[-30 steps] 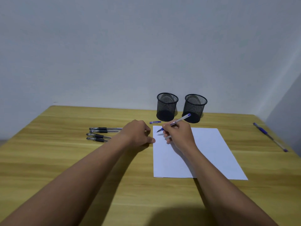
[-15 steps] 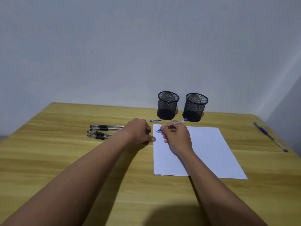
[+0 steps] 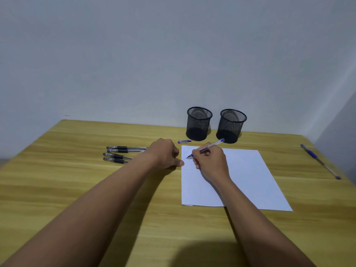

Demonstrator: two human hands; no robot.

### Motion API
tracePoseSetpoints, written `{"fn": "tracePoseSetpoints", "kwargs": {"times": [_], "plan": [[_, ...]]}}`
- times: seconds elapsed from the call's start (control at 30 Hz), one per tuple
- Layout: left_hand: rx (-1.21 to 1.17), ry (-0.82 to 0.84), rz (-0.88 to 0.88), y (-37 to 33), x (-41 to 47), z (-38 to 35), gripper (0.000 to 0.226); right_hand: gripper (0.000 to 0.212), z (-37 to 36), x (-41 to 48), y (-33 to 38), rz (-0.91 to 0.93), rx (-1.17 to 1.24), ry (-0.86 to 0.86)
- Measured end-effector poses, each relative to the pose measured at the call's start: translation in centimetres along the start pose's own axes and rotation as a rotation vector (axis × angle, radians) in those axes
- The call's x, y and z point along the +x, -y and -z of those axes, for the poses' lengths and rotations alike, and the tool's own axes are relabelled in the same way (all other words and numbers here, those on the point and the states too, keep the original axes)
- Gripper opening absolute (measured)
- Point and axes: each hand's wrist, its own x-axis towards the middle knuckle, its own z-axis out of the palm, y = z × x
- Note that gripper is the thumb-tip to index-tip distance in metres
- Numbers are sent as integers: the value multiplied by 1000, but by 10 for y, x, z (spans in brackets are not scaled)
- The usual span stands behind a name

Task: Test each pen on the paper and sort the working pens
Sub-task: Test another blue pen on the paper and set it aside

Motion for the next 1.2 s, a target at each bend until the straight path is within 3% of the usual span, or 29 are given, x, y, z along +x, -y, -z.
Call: {"fn": "tracePoseSetpoints", "kwargs": {"times": [0.3, 0.5, 0.73, 0.87, 1.0, 1.2], "plan": [[-16, -3, 3, 1, 2, -2, 60, 14, -1, 2, -1, -15, 13, -59], [-17, 7, -2, -3, 1, 1, 60, 9, 0, 5, -2, -59, 15, -8], [-7, 4, 10, -2, -1, 5, 62, 12, 4, 12, 5, -190, 295, -16], [-120, 3, 33, -3, -1, 11, 60, 12, 10, 15, 9, -210, 375, -11], [-211, -137, 66, -2, 10, 19, 28, 9, 20, 18, 12, -170, 405, 16], [-192, -308, 95, -11, 34, 6, 31, 13, 28, 26, 9, -163, 387, 4]]}}
